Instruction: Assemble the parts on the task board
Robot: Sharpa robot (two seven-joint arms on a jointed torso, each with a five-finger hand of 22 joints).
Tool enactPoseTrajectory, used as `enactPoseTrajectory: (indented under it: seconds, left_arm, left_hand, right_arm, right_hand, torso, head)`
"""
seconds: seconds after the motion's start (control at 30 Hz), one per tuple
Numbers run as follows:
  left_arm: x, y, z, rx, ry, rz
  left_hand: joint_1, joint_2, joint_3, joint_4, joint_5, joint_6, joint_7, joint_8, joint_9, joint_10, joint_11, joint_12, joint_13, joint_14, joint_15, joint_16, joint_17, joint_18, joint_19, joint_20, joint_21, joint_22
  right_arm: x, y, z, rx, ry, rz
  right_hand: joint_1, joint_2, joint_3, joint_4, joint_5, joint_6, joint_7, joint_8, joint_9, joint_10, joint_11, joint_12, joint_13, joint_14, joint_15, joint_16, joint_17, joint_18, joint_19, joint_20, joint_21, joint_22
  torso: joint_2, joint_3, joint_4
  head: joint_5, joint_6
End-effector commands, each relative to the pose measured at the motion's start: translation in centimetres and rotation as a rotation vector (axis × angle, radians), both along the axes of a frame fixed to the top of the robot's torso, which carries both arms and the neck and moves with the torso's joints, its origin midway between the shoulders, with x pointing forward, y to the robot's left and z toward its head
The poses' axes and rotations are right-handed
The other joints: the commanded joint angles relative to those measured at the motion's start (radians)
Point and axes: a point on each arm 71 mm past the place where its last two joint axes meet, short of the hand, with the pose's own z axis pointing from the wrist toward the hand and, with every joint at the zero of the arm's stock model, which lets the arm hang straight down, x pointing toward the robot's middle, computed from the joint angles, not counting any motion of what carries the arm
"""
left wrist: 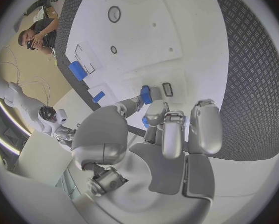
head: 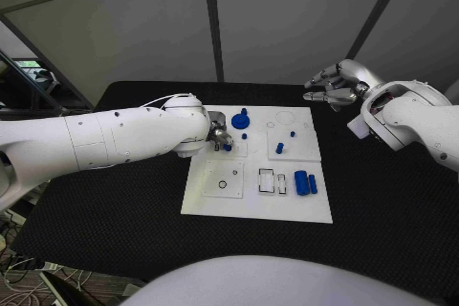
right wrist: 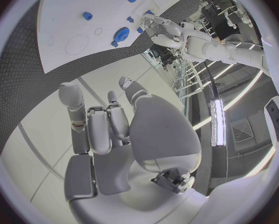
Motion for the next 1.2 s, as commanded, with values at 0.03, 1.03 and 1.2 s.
enactPoseTrajectory:
  seconds: [0.03, 1.03, 1.2]
  left_arm:
    - [-0.31, 0.11, -0.57, 0.025, 0.040, -0.012]
    - [0.05, 0.21, -0.28, -0.005, -0.010, 0.027]
    - [-0.01, 0.16, -0.27, -0.006, -0.009, 0.025]
  left_hand:
    - [-0.016, -0.002, -0.019, 0.003, 0.001, 0.013, -0.002, -0.004, -0.001, 0.011, -0.003, 0.006, 0.003, 0.105, -0.006, 0.002, 0.263, -0.010, 0.012, -0.002, 0.007, 0.027]
    - [-0.085, 0.022, -0.221, 0.107, 0.004, 0.050, -0.014, 0.003, 0.009, 0.041, -0.013, 0.041, 0.043, 0.105, -0.014, 0.002, 0.263, -0.020, 0.040, -0.011, 0.037, 0.076]
    - [-0.088, 0.015, -0.237, 0.114, 0.004, 0.052, -0.015, 0.005, 0.011, 0.044, -0.014, 0.044, 0.047, 0.105, -0.016, 0.002, 0.263, -0.021, 0.042, -0.012, 0.039, 0.079]
  right_arm:
    - [-0.01, 0.05, 0.12, -0.005, 0.000, 0.010]
    - [0.15, 0.06, -0.03, -0.031, 0.002, 0.019]
    - [0.19, 0.03, -0.05, -0.033, 0.003, 0.019]
  right_hand:
    - [-0.002, -0.002, 0.000, 0.003, 0.005, -0.007, 0.001, 0.006, -0.002, -0.007, 0.002, -0.006, 0.013, 0.019, -0.006, -0.006, 0.062, 0.012, -0.007, -0.002, -0.004, -0.001]
    - [0.034, -0.008, 0.019, -0.020, 0.000, -0.008, 0.000, 0.016, -0.003, -0.007, 0.000, -0.007, 0.010, 0.019, -0.008, -0.007, 0.062, 0.012, -0.003, -0.004, -0.009, -0.003]
    - [0.037, -0.008, 0.021, -0.022, -0.001, -0.008, 0.001, 0.017, -0.003, -0.007, 0.000, -0.008, 0.009, 0.019, -0.008, -0.007, 0.061, 0.012, -0.003, -0.004, -0.010, -0.004]
  torso:
    - [0.000, 0.0001, 0.0008]
    - [0.000, 0.0003, 0.0004]
    - [0.000, 0.0003, 0.0005]
  head:
    - [-0.001, 0.000]
    - [-0.007, 0.000]
    - [-0.007, 0.000]
